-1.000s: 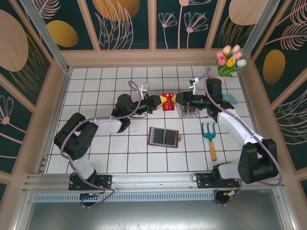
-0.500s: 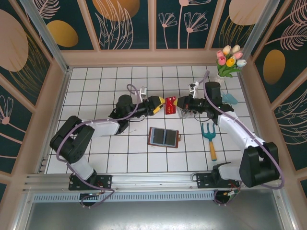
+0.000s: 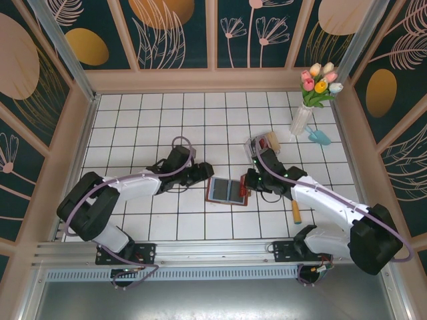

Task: Put the credit cards into the card holder

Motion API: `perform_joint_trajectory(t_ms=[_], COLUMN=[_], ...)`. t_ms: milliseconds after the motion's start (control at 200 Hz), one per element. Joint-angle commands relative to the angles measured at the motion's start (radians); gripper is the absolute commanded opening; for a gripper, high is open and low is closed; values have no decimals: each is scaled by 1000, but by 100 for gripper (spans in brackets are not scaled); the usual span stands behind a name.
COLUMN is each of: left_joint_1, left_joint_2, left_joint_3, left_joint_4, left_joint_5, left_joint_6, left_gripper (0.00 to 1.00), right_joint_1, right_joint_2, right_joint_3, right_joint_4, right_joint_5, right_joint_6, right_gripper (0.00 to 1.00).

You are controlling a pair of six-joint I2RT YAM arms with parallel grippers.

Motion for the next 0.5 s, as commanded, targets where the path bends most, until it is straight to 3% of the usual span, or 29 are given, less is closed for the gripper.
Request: perform_joint_trajectory(t_ms=[0, 280, 495], left_joint_1=[-38, -63, -63], left_joint_2=[54, 112, 99], left_joint_3=[44, 61, 26], left_joint_4=[-70, -74, 31], left_joint_5=[-24, -10, 83], left_joint_6=[55, 59, 41], left_gripper=[65, 61, 48], right_joint_1=[8, 8, 8], right_joint_2=[-17, 24, 87], right_joint_3=[-29, -56, -74], right_joint_4=[-27, 10, 21], right_joint_5=[77, 86, 101], right_joint_6=[55, 66, 60], right_gripper=[0, 0, 0])
